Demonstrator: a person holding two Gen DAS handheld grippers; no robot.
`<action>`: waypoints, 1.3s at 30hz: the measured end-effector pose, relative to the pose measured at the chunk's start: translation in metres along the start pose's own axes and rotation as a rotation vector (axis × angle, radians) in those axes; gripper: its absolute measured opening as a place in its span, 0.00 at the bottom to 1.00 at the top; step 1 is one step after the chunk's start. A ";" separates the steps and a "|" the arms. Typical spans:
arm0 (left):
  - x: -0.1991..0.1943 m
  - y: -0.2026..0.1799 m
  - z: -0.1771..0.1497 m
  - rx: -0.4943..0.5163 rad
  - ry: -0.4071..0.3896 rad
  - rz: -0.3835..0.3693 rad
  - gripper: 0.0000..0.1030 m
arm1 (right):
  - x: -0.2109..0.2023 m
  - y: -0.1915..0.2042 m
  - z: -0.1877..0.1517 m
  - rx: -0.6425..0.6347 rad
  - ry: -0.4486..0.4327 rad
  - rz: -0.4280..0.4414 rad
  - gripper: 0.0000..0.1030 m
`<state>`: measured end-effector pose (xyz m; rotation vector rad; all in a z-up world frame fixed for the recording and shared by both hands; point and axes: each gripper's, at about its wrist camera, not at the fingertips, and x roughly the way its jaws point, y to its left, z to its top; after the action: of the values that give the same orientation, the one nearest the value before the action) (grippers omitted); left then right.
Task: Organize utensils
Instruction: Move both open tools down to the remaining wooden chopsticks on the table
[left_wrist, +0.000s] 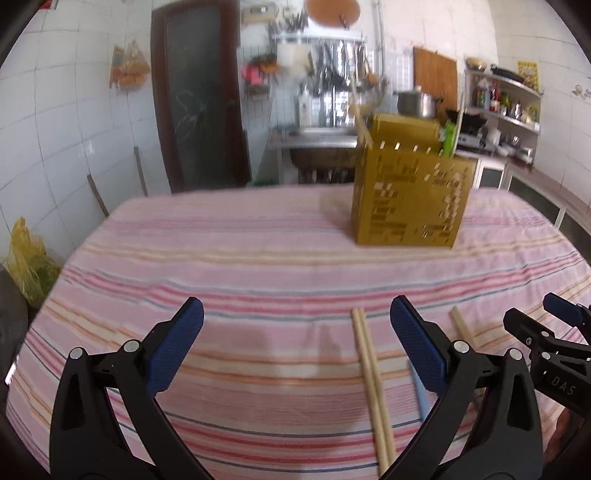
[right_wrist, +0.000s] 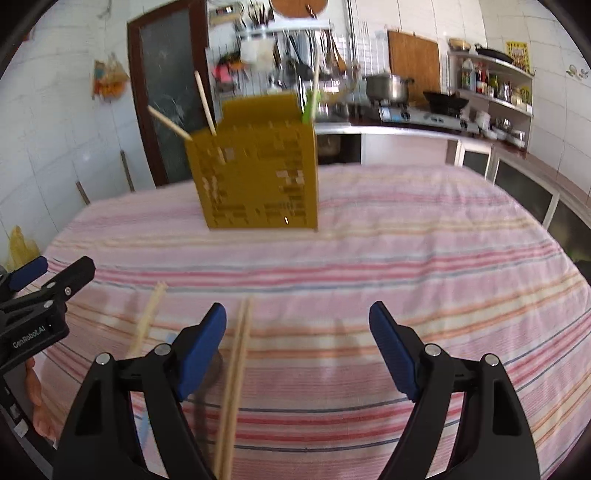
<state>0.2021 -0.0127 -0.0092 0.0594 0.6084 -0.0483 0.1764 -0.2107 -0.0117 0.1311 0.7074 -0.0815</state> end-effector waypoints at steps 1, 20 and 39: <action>0.009 0.001 0.000 -0.006 0.028 -0.002 0.95 | 0.007 0.001 -0.002 -0.006 0.027 -0.001 0.76; 0.054 -0.006 -0.015 -0.009 0.208 0.009 0.95 | 0.028 0.011 -0.004 -0.021 0.134 -0.023 0.75; 0.069 -0.016 -0.020 0.016 0.279 -0.012 0.95 | 0.039 0.018 0.001 -0.012 0.179 -0.021 0.60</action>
<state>0.2468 -0.0289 -0.0655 0.0788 0.8875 -0.0573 0.2085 -0.1937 -0.0347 0.1202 0.8878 -0.0860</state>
